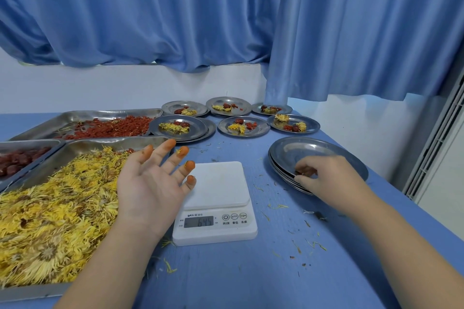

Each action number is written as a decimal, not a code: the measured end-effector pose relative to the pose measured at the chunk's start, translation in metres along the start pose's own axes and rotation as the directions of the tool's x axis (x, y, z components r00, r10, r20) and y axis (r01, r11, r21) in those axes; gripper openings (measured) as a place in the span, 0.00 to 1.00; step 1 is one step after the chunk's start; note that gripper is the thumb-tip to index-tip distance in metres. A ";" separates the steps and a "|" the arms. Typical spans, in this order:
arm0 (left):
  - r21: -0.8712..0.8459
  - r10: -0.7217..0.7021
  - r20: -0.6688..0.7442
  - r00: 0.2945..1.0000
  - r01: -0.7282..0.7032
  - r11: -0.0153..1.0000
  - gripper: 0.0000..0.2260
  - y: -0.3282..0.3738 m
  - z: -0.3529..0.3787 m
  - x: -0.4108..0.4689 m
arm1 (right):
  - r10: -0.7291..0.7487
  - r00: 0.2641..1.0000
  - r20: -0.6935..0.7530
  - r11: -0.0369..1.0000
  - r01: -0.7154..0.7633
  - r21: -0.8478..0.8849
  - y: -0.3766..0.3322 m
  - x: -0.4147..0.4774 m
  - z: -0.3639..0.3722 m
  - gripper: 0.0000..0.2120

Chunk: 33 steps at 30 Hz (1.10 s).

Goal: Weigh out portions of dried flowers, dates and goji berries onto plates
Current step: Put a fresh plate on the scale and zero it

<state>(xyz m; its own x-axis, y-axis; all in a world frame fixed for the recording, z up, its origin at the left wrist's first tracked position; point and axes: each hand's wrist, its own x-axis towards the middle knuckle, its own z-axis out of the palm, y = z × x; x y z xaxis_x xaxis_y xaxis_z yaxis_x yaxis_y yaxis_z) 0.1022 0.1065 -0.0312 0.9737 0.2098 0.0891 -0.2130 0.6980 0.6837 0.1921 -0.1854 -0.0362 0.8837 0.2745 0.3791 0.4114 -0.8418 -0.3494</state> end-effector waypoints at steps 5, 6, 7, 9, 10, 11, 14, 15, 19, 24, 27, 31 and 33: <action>-0.028 -0.015 -0.008 1.000 0.015 0.999 0.16 -0.001 0.000 0.001 | 0.030 0.999 -0.020 0.995 -0.028 0.092 0.004 -0.001 -0.002 0.06; -0.034 -0.018 -0.006 1.000 0.018 0.999 0.16 -0.001 -0.001 0.001 | 0.029 0.999 -0.025 0.996 -0.027 0.089 0.004 -0.001 -0.002 0.06; -0.039 -0.022 -0.002 1.000 0.022 0.999 0.16 -0.001 -0.002 0.002 | 0.023 0.999 -0.033 0.996 -0.020 0.087 0.004 -0.001 -0.002 0.06; -0.048 -0.027 0.010 1.000 0.028 0.998 0.16 -0.002 -0.004 0.004 | 0.014 0.998 -0.058 0.997 -0.009 0.082 0.003 -0.002 0.000 0.06; -0.056 -0.028 0.016 0.999 0.029 0.998 0.16 -0.002 -0.004 0.004 | 0.018 0.997 -0.077 0.997 -0.012 0.080 0.003 -0.002 0.000 0.06; -0.067 -0.027 0.022 0.999 0.029 0.997 0.16 -0.002 -0.005 0.005 | 0.024 0.995 -0.098 0.997 -0.017 0.076 0.002 -0.002 0.001 0.05; -0.098 -0.018 0.034 0.999 0.021 0.995 0.16 0.000 -0.004 0.005 | 0.028 0.991 -0.130 0.999 -0.024 0.036 -0.002 -0.001 0.004 0.04; -0.107 -0.016 0.038 0.999 0.020 0.994 0.16 0.000 -0.004 0.004 | 0.035 0.991 -0.128 0.999 -0.031 0.034 -0.004 -0.001 0.005 0.04; -0.136 -0.024 0.046 0.999 0.030 0.990 0.16 0.002 -0.003 0.003 | 0.094 0.982 -0.164 0.994 -0.082 0.074 -0.004 -0.001 0.006 0.05; -0.167 -0.032 0.066 0.997 0.042 0.985 0.16 0.004 -0.001 0.001 | 0.166 0.965 -0.203 0.977 -0.133 0.167 -0.008 -0.001 0.007 0.07; -0.194 -0.032 0.087 0.996 0.048 0.980 0.17 0.004 0.000 0.001 | 0.221 0.953 -0.205 0.962 -0.178 0.208 -0.010 -0.001 0.006 0.10; -0.205 -0.043 0.098 0.994 0.062 0.977 0.17 0.004 0.000 0.001 | 0.261 0.944 -0.202 0.944 -0.207 0.256 -0.011 -0.001 0.004 0.10; -0.207 -0.046 0.103 0.994 0.067 0.976 0.17 0.004 -0.001 0.001 | 0.282 0.938 -0.200 0.934 -0.221 0.282 -0.011 -0.001 0.003 0.09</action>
<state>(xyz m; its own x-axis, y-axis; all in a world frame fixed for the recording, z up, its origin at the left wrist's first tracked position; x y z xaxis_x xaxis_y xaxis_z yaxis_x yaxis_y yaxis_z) 0.1025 0.1100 -0.0290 0.9857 0.1060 0.1312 -0.1597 0.8369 0.5236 0.1872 -0.1750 -0.0357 0.9007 -0.0726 0.4282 0.2520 -0.7157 -0.6513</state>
